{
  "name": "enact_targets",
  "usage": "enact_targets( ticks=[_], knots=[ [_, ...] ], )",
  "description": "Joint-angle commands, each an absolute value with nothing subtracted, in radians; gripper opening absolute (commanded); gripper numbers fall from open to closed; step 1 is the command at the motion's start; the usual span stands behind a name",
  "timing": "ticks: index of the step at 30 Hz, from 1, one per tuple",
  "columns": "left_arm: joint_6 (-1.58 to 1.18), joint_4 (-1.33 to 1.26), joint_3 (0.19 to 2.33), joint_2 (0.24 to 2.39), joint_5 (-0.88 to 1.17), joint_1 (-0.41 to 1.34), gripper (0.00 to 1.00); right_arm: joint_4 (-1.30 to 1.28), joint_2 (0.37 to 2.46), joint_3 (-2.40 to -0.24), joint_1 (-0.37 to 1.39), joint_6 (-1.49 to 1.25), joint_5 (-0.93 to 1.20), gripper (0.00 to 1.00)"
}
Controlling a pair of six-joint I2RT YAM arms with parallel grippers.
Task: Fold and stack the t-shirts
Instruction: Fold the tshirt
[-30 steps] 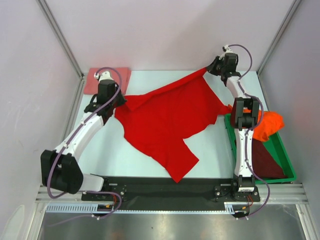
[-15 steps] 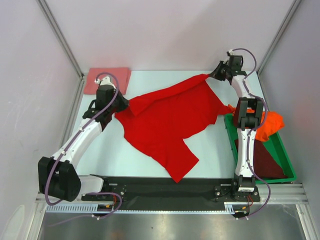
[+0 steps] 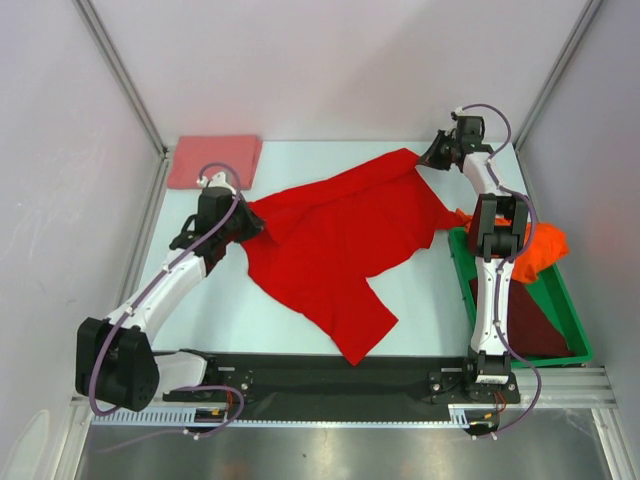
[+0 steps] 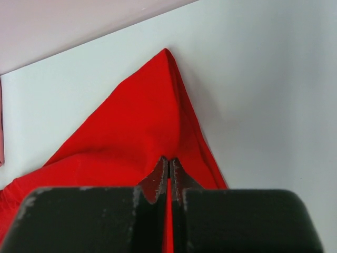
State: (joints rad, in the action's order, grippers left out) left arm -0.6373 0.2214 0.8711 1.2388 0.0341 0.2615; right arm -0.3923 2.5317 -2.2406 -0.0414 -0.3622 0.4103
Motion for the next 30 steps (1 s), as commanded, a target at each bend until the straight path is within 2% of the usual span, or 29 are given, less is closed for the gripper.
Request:
enact_targets(
  ticks=[1, 2, 3, 7, 8, 9, 11, 12, 13, 14, 15, 17, 23, 27, 30],
  knots=[
    [-0.663, 0.173, 0.858, 1.219, 0.063, 0.268, 0.00, -0.399, 2.462, -2.252, -0.044, -0.336, 0.422, 0.01],
    [-0.663, 0.173, 0.848, 1.221, 0.061, 0.267, 0.01, -0.405, 2.462, -2.256, -0.044, -0.334, 0.419, 0.03],
    [-0.670, 0.172, 0.841, 1.223, 0.054, 0.268, 0.07, -0.408, 2.462, -2.260, -0.044, -0.334, 0.416, 0.04],
    [-0.676, 0.166, 0.807, 1.213, 0.038, 0.272, 0.10, -0.428, 2.461, -2.263, -0.044, -0.322, 0.407, 0.06],
    [-0.680, 0.164, 0.792, 1.207, 0.038, 0.272, 0.16, -0.443, 2.457, -2.261, -0.044, -0.313, 0.402, 0.10],
    [-0.680, 0.164, 0.787, 1.200, 0.037, 0.273, 0.30, -0.454, 2.456, -2.263, -0.044, -0.310, 0.397, 0.13],
    [-0.675, 0.182, 0.781, 1.177, 0.037, 0.275, 0.36, -0.503, 2.454, -2.266, -0.044, -0.295, 0.376, 0.20],
    [-0.669, 0.196, 0.781, 1.164, 0.026, 0.275, 0.44, -0.523, 2.445, -2.267, -0.044, -0.281, 0.364, 0.22],
    [-0.667, 0.234, 0.782, 1.128, -0.003, 0.275, 0.50, -0.541, 2.439, -2.257, -0.044, -0.270, 0.332, 0.28],
    [-0.661, 0.251, 0.785, 1.111, -0.043, 0.275, 0.57, -0.557, 2.428, -2.247, -0.044, -0.261, 0.312, 0.39],
    [-0.655, 0.268, 0.788, 1.089, -0.072, 0.272, 0.70, -0.557, 2.407, -2.235, -0.044, -0.246, 0.290, 0.44],
    [-0.646, 0.287, 0.813, 1.065, -0.121, 0.258, 0.79, -0.520, 2.390, -2.201, -0.043, -0.232, 0.258, 0.54],
    [-0.679, 0.258, 0.958, 1.232, -0.083, 0.170, 0.81, -0.509, 2.448, -2.325, -0.017, -0.178, 0.268, 0.76],
    [-0.683, 0.210, 0.980, 1.377, -0.120, 0.099, 0.87, -0.555, 2.473, -2.393, -0.003, -0.152, 0.265, 0.77],
    [-0.689, 0.134, 0.988, 1.465, -0.077, 0.030, 0.87, -0.512, 2.427, -2.334, 0.035, -0.158, 0.288, 0.77]
  ],
)
